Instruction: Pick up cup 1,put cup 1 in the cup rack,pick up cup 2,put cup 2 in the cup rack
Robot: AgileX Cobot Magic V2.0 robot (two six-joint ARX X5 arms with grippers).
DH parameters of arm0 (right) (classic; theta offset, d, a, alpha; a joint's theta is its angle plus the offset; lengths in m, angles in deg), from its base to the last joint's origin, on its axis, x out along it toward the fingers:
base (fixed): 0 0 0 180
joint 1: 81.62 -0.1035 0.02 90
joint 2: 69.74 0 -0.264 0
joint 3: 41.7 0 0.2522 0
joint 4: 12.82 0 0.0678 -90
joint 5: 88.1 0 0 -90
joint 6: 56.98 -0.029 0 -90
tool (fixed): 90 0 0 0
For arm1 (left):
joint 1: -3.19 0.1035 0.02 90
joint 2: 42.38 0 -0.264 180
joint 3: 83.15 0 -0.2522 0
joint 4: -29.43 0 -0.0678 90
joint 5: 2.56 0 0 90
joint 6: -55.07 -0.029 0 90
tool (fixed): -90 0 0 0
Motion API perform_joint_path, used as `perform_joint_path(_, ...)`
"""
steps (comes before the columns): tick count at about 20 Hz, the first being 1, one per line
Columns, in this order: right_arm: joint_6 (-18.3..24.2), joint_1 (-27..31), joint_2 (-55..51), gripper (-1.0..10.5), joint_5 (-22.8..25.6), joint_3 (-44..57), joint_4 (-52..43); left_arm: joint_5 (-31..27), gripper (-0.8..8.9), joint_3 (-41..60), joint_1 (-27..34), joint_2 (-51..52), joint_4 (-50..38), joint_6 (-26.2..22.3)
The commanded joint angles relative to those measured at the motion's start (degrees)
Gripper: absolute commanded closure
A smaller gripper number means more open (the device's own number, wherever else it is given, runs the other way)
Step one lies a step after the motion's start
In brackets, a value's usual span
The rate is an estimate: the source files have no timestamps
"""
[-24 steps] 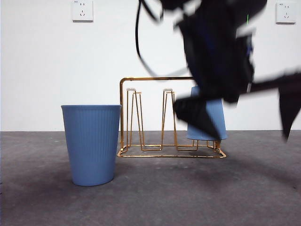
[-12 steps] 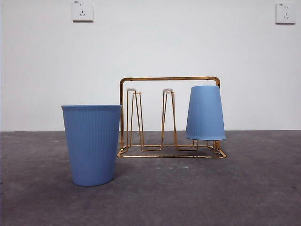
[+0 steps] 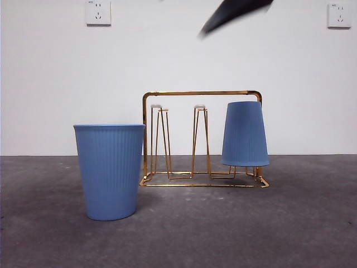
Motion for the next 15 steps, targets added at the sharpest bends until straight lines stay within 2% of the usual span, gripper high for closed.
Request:
perform_joint_path(1,-2.23,-0.98,6.82,5.3,-0.04,0.52,-3.43,0.04,3.34,0.44,-0.09,1.05,0.07,0.79)
perform_joint_path(8,-5.18,-4.44,20.39,5.4,0.63,0.52,-11.13,0.46,3.32,0.44,-0.11,0.96,2.91,0.50)
perform_joint_path(11,-6.32,-5.42,23.26,5.5,3.06,0.52,-12.87,0.48,3.33,0.44,-0.11,0.94,2.89,0.24)
perform_joint_path(12,-6.60,-5.46,24.02,6.1,4.00,0.52,-12.87,0.48,3.33,0.44,-0.11,0.94,2.89,0.13)
perform_joint_path(14,-6.58,-5.60,25.05,8.7,4.66,0.52,-12.74,0.50,3.33,0.44,-0.11,0.96,2.89,0.11)
perform_joint_path(15,-6.45,-5.60,25.16,9.6,4.66,0.52,-12.72,0.52,3.33,0.44,-0.11,0.96,2.89,0.13)
